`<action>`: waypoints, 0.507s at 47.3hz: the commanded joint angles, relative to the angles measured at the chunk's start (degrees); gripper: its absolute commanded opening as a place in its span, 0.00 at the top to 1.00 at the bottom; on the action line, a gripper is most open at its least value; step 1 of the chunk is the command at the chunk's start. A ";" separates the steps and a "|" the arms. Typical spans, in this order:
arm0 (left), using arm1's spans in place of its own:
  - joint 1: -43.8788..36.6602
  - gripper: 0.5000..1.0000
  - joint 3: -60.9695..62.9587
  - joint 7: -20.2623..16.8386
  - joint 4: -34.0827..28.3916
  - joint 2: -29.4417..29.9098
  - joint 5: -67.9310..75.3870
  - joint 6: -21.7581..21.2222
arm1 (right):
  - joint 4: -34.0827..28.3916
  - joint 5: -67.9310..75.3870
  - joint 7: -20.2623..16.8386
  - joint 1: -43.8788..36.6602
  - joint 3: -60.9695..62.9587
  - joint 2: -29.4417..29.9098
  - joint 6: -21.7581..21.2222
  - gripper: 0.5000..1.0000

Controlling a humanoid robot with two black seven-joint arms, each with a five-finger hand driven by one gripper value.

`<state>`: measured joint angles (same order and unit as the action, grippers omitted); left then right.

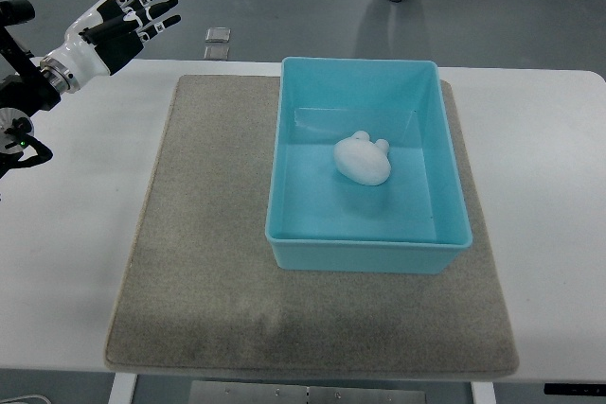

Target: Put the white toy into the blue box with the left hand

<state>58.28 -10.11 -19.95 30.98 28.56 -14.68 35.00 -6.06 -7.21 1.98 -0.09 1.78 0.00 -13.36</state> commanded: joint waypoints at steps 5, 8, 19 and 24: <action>0.25 0.01 0.00 0.08 0.05 0.00 0.09 0.00 | 0.00 0.00 0.04 0.00 0.07 0.00 0.00 0.13; 0.25 0.01 0.00 0.00 0.22 0.00 0.09 0.00 | 0.00 0.00 -0.05 0.00 -0.02 0.00 0.00 0.13; -0.10 0.01 -0.08 0.08 0.22 0.09 0.09 0.00 | 0.00 0.00 0.04 0.00 -0.02 0.00 0.00 0.13; -0.19 0.01 0.00 0.08 0.22 0.00 0.09 0.00 | 0.00 0.00 -0.05 0.00 0.07 0.00 0.00 0.13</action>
<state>58.15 -10.17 -19.87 31.21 28.64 -14.58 35.00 -6.06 -7.21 1.98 -0.09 1.76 0.00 -13.36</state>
